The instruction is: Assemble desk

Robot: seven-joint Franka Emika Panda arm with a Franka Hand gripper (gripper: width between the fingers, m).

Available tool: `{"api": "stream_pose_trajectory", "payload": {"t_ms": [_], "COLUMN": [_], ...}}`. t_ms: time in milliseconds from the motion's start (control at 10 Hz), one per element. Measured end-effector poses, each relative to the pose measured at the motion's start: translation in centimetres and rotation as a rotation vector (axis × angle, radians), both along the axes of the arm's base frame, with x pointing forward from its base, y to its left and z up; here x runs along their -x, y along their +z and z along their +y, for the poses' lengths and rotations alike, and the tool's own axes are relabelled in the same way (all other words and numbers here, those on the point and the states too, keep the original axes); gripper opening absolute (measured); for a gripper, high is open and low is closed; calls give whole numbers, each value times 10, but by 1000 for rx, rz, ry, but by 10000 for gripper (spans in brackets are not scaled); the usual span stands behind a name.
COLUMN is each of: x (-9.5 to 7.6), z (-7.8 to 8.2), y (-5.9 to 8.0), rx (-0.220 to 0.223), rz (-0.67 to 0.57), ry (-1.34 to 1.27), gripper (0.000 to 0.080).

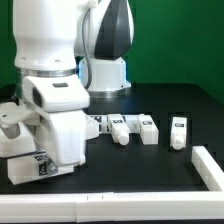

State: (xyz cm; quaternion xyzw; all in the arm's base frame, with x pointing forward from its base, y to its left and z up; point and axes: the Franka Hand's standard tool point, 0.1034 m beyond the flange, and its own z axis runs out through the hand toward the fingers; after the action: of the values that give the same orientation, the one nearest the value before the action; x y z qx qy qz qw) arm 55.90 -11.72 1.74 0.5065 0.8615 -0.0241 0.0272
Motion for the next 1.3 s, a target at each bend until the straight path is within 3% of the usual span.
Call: {"api": "stream_pose_trajectory", "payload": {"t_ms": [100, 200, 500, 600, 800, 1000, 1200, 1300], "x": [-1, 0, 4, 5, 2, 0, 1, 1], "z": [-2, -17, -27, -27, -11, -1, -4, -5], "y": [1, 2, 0, -1, -4, -5, -5, -5], "rx": [15, 22, 61, 77, 129, 132, 132, 131], "rz": [13, -16, 16, 27, 57, 58, 58, 59], "ry": [209, 254, 450, 527, 736, 759, 751, 751], "gripper": [282, 282, 282, 282, 282, 282, 282, 386]}}
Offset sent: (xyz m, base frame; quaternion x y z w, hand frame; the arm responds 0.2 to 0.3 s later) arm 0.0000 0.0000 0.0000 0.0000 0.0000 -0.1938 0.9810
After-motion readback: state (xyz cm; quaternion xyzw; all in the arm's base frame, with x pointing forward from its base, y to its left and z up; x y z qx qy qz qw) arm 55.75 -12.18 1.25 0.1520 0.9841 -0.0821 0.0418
